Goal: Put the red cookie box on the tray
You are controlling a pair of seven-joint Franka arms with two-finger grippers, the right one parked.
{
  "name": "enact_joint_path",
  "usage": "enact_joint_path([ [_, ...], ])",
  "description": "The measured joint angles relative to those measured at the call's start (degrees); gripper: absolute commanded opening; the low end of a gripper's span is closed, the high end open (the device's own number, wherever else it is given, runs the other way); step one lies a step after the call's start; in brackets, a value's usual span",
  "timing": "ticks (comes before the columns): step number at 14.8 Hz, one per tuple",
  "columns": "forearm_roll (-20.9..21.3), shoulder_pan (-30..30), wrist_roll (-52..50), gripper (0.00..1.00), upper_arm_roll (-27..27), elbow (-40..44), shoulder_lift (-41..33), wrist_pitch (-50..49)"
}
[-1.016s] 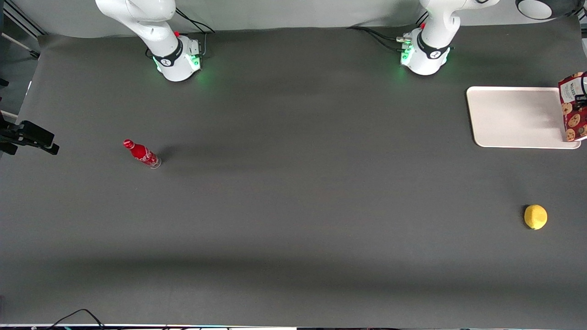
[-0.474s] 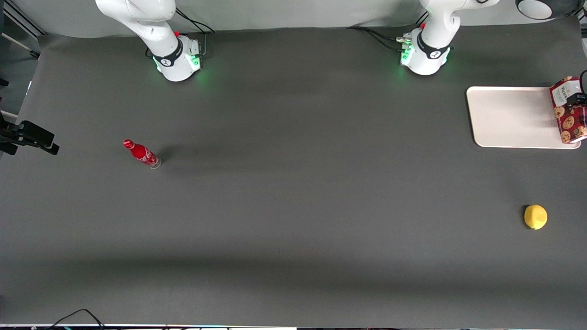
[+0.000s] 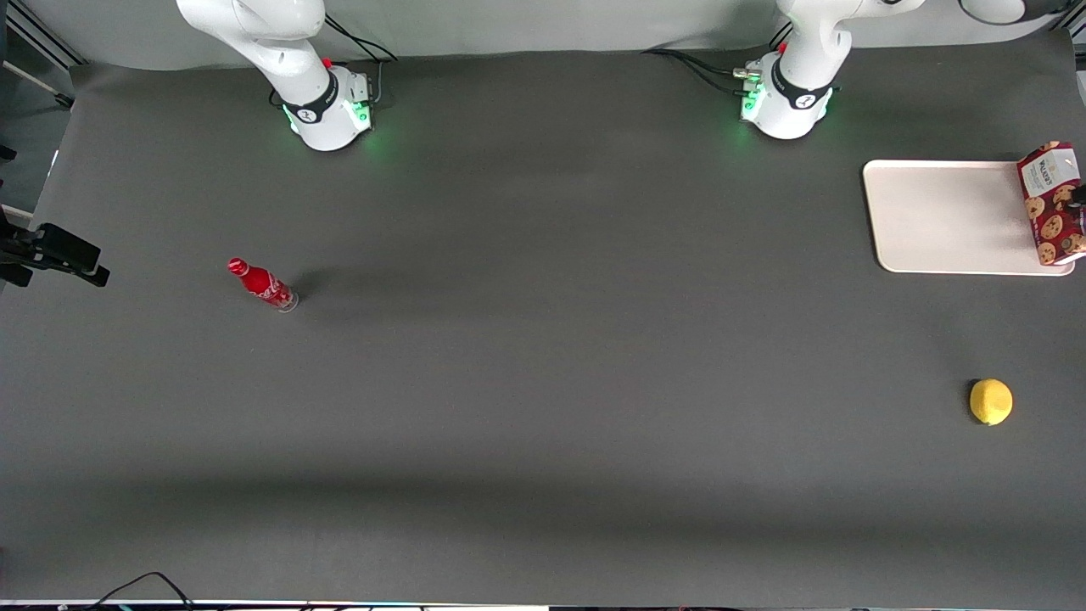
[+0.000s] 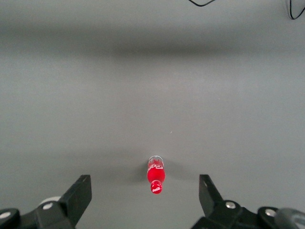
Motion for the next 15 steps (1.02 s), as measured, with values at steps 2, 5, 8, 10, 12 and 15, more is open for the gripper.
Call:
enact_joint_path([
  [2, 0.2, -0.1, -2.5, 1.0, 1.4, 6.7, -2.2, -9.5],
  [5, 3.1, -0.3, -8.9, 1.0, 2.7, 19.5, -5.2, -24.5],
  [8, 4.5, -1.0, -16.2, 1.0, 2.6, 31.2, -7.0, -36.5],
  [10, 6.3, -1.6, -21.3, 1.0, 1.6, 38.4, -7.6, -45.0],
  [12, 8.5, -2.1, -28.0, 1.0, -1.6, 45.8, -8.5, -53.5],
  [15, 13.9, -2.4, -39.9, 1.0, -11.6, 53.5, -12.5, -63.1],
])
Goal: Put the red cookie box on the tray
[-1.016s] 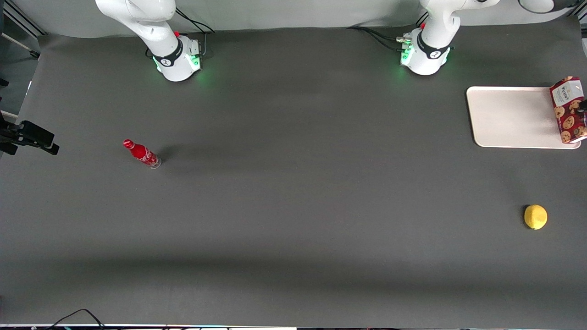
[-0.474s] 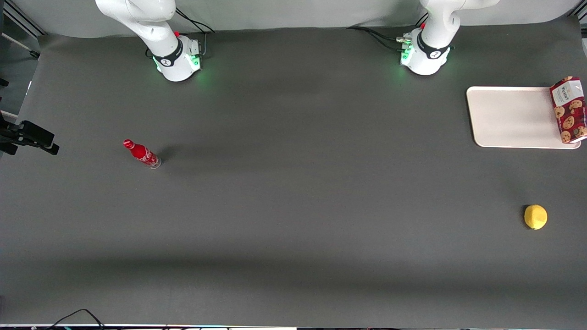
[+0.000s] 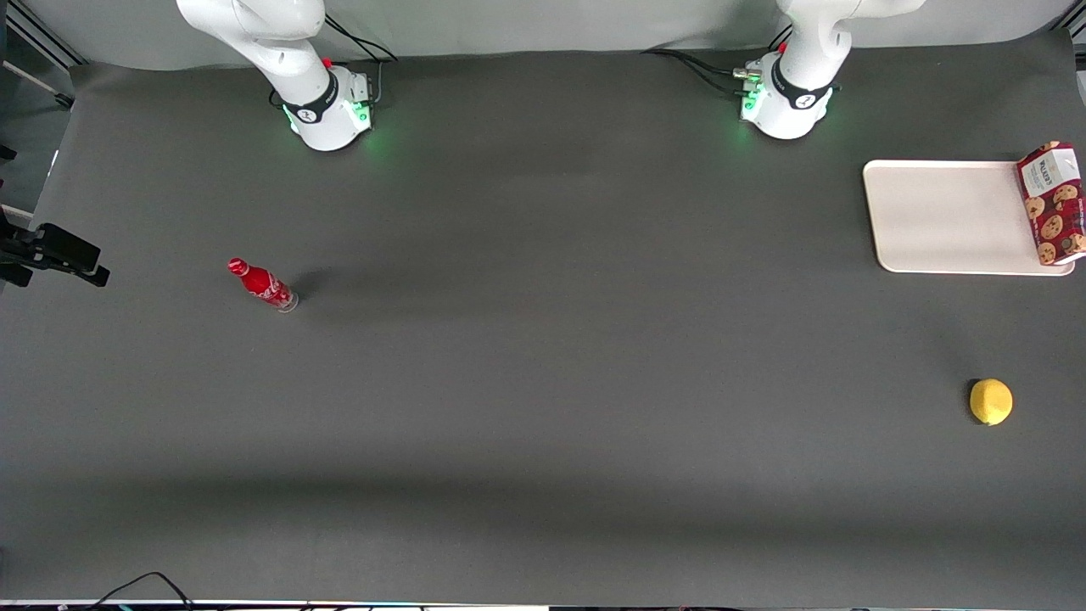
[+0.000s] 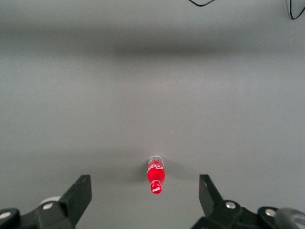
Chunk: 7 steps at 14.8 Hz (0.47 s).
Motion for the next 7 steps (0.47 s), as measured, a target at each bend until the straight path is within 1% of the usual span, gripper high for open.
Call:
enact_joint_path([
  [3, 8.1, 0.2, -14.2, 1.0, -17.6, -0.5, -7.6, -3.0],
  [5, 10.3, 0.2, -23.1, 1.0, -27.5, -4.8, -12.5, -2.8],
  [7, 11.1, 0.2, -29.6, 1.0, -34.7, -11.6, -16.9, -0.6],
])
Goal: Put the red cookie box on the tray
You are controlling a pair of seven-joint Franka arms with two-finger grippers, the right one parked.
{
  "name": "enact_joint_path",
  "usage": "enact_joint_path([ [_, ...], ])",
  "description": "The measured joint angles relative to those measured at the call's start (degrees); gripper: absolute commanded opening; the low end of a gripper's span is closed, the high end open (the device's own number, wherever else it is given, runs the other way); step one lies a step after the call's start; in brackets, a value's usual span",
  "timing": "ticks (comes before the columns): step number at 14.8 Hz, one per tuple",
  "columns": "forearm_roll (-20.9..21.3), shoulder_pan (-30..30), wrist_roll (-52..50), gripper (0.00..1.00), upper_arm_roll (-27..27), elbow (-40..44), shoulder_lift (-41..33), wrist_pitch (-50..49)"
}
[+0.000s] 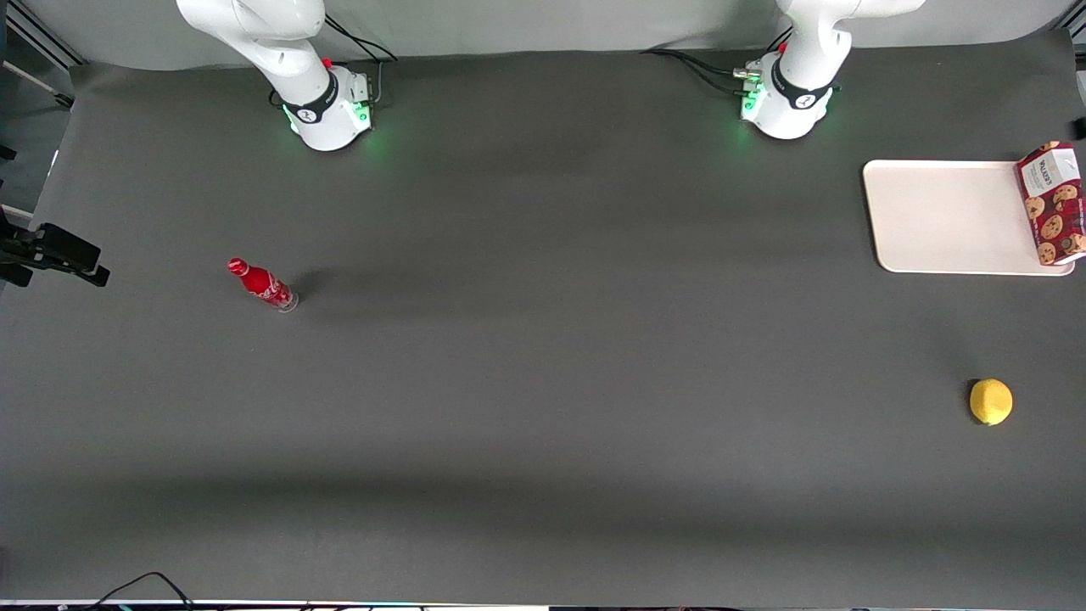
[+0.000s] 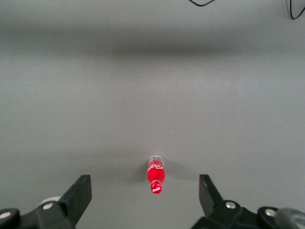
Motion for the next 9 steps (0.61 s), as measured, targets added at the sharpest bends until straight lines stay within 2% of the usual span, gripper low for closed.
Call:
enact_joint_path([
  [2, 0.4, 0.0, -4.9, 1.0, -5.5, -9.0, -4.4, 5.6],
  [4, 0.8, 0.0, -7.2, 1.0, -8.8, -20.0, -9.7, 13.1],
  [7, 1.0, 0.1, -7.5, 1.0, -9.7, -33.2, -17.1, 21.0],
  [9, 1.0, 0.2, -7.4, 1.0, -9.7, -34.8, -19.1, 21.5],
])
